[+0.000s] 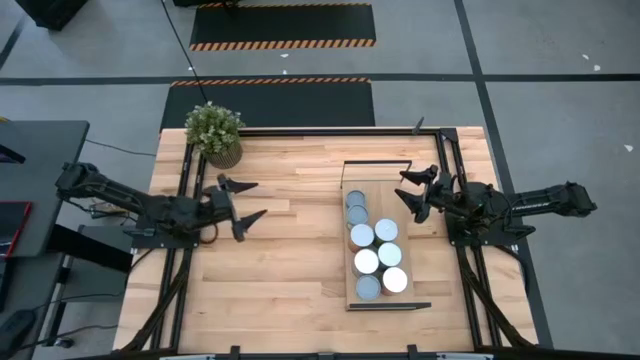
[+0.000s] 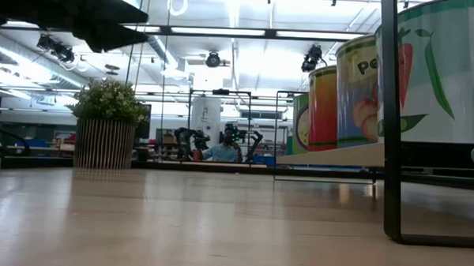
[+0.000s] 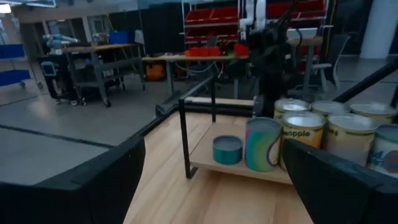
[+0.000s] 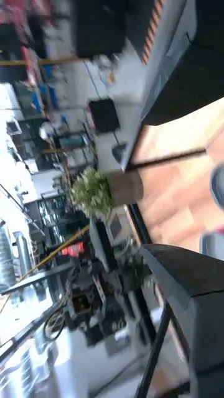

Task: Pick and place cans onto a shelf
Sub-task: Return to Home Position

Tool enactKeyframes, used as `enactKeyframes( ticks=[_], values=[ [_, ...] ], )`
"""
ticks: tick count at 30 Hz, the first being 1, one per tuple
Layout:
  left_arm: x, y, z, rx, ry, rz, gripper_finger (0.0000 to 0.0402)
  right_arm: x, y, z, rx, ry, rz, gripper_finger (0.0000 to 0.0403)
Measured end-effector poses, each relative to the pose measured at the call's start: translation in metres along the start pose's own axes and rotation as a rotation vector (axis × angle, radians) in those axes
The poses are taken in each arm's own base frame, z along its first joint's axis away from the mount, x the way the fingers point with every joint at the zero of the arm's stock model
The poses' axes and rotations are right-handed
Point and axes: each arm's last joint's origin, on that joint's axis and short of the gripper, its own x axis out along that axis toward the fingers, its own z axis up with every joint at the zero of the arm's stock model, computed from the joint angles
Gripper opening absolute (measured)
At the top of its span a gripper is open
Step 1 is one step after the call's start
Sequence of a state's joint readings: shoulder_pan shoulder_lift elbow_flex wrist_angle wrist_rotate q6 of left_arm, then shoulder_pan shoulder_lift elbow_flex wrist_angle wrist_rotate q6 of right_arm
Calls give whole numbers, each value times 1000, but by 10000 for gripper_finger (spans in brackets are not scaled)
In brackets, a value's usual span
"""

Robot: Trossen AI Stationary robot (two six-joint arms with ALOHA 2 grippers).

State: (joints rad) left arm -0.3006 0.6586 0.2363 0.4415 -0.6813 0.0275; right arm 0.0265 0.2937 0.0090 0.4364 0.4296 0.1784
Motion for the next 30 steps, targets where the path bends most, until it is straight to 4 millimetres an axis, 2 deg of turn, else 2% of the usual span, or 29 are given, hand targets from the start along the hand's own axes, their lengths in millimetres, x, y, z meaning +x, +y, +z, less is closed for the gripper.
enactKeyframes(
  ticks=[5, 11, 18, 22, 27, 30],
  values=[
    [-20, 9, 11, -16, -51, -62, 385, 0, 2, -1, 134, 19, 60, 334],
    [-38, 12, 21, -62, -155, -268, 385, 0, 2, -1, 134, 19, 61, 334],
    [-52, 16, -10, -160, -197, -431, 385, 0, 2, -1, 132, 19, 61, 334],
    [-61, 25, -10, -181, -203, -447, 385, 0, 2, -1, 132, 19, 62, 334],
    [-64, 24, -9, -153, -80, -540, 385, 0, 2, -1, 131, 21, 61, 334],
    [-63, 25, -13, -174, -41, -484, 385, 0, 2, -1, 131, 20, 60, 334]
  ],
)
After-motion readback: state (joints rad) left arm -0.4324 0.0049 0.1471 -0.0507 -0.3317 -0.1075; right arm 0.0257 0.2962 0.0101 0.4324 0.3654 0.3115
